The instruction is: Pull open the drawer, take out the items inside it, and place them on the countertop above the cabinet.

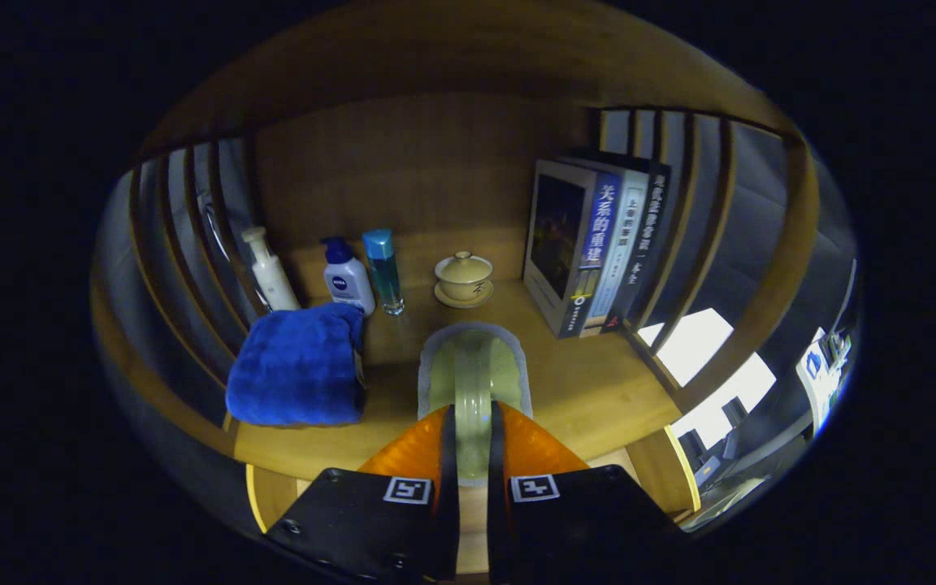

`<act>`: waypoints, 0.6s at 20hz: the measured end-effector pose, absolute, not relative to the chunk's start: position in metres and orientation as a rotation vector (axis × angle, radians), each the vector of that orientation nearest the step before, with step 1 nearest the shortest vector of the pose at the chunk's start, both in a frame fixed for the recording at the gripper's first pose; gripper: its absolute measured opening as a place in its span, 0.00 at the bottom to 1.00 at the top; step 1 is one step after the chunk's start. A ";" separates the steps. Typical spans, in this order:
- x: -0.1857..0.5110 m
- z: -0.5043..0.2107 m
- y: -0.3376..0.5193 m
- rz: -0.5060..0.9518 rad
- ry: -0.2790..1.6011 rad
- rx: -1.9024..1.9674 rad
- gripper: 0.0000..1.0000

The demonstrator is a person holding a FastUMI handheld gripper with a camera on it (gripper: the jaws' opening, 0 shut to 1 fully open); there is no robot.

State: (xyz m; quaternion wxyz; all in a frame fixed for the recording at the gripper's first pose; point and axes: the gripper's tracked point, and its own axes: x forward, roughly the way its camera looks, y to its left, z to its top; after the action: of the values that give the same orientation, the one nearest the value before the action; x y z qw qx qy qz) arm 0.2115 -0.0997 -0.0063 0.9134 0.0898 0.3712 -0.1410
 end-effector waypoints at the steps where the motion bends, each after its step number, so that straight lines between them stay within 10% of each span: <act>1: 0.222 -0.014 -0.101 -0.278 0.772 0.192 0.22; 12: 0.251 -0.062 -0.096 -0.218 0.913 0.235 0.22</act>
State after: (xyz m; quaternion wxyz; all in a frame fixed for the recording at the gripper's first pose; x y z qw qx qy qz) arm 0.2513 -0.0962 -0.0625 0.8853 0.1130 0.4388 -0.1047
